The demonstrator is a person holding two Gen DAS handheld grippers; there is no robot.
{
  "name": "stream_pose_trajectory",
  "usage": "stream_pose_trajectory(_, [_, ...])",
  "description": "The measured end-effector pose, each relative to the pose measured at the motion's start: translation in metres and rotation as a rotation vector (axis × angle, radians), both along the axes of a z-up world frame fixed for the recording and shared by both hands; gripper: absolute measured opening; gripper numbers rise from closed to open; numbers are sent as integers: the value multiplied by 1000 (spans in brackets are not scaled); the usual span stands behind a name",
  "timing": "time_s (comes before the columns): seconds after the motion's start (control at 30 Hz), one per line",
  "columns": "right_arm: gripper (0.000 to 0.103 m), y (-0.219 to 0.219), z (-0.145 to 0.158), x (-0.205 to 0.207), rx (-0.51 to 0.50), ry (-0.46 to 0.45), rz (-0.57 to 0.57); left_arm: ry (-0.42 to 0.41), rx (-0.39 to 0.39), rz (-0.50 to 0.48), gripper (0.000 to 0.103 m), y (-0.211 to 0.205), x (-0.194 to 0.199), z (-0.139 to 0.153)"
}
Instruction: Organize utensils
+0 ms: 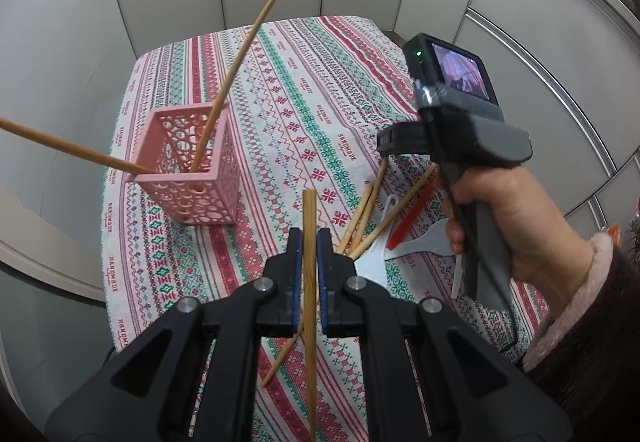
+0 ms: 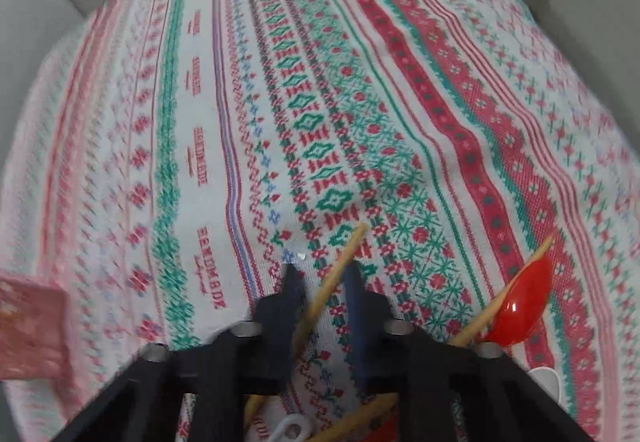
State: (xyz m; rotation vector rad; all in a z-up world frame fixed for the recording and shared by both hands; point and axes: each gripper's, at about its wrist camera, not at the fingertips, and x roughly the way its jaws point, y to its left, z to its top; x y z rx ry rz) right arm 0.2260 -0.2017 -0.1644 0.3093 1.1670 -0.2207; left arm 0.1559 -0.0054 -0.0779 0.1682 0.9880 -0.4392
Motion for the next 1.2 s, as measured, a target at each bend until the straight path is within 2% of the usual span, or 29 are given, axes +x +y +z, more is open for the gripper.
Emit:
stream_pose_trajectory(0.07, [13,4,0,0,-19,-11,-7,1,-3,8,8,2,1,0])
stream_pose_trajectory(0.27, [8,-12,2,-6,102,-80,-48,-7,-15,21,8,8,-1,4])
stream_pose_trajectory(0.4, [6,-18,19,-11,170,-133,-38,-28,-27,24,8,10,-2,10])
stream_pose_trajectory(0.67, [5,-7,87,-43,194,-282,56,-84,-65,26,8,12,-9,29])
stream_pose_trajectory(0.97, [4,7,160,-98,162,-462,159,-163,-115,37,8,15,-22,53])
stream_pose_trajectory(1.2, [4,12,205,-135,178,-598,192,-240,-181,72,8,29,-28,78])
